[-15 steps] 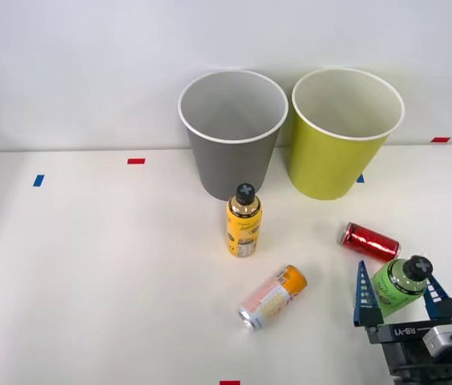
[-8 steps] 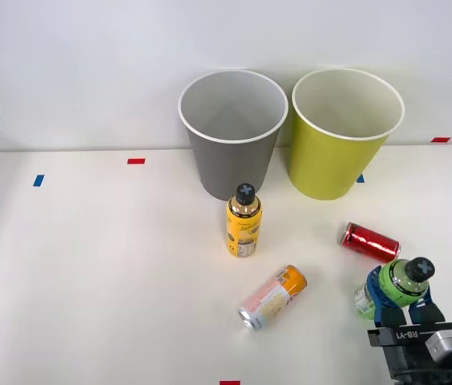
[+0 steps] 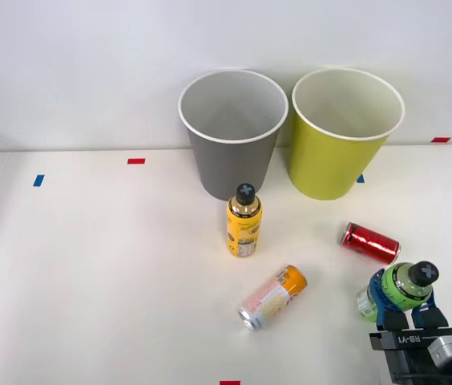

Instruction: Put cans in the gray bin, plastic bottles in the light green bin

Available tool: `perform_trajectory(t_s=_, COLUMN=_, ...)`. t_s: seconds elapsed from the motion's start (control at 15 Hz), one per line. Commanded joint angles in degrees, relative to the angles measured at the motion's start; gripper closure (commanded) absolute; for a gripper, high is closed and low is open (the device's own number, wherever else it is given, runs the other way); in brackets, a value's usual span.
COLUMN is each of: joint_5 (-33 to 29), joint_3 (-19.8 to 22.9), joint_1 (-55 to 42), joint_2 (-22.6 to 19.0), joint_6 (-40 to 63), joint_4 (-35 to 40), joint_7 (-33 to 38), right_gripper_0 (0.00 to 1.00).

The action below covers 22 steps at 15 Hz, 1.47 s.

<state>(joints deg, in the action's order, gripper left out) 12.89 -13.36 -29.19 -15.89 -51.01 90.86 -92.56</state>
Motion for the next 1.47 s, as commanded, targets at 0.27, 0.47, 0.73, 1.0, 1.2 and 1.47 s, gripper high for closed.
perform_trajectory(t_s=0.27, joint_5=0.7, joint_3=-1.3, joint_1=-9.9, joint_2=-1.0, joint_6=8.1, joint_4=18.2, joint_7=1.1, right_gripper_0=1.00)
perform_trajectory(t_s=0.47, joint_5=5.9, joint_3=-3.3, joint_1=-8.7, joint_2=-2.5, joint_6=12.0, joint_4=26.0, joint_7=1.8, right_gripper_0=1.00)
perform_trajectory(t_s=0.73, joint_5=17.0, joint_3=-4.1, joint_1=0.9, joint_2=-6.6, joint_6=12.1, joint_4=28.8, joint_7=1.2, right_gripper_0=1.00)
perform_trajectory(t_s=1.0, joint_5=24.1, joint_3=-1.6, joint_1=13.6, joint_2=-5.6, joint_6=19.4, joint_4=29.8, joint_7=1.2, right_gripper_0=1.00)
perform_trajectory(t_s=1.2, joint_5=30.3, joint_3=2.6, joint_1=21.7, joint_2=-5.6, joint_6=25.9, joint_4=30.5, joint_7=1.8, right_gripper_0=1.00)
perform_trajectory(t_s=1.47, joint_5=34.7, joint_3=8.3, joint_1=27.8, joint_2=-6.3, joint_6=32.9, joint_4=30.5, joint_7=1.3, right_gripper_0=1.00)
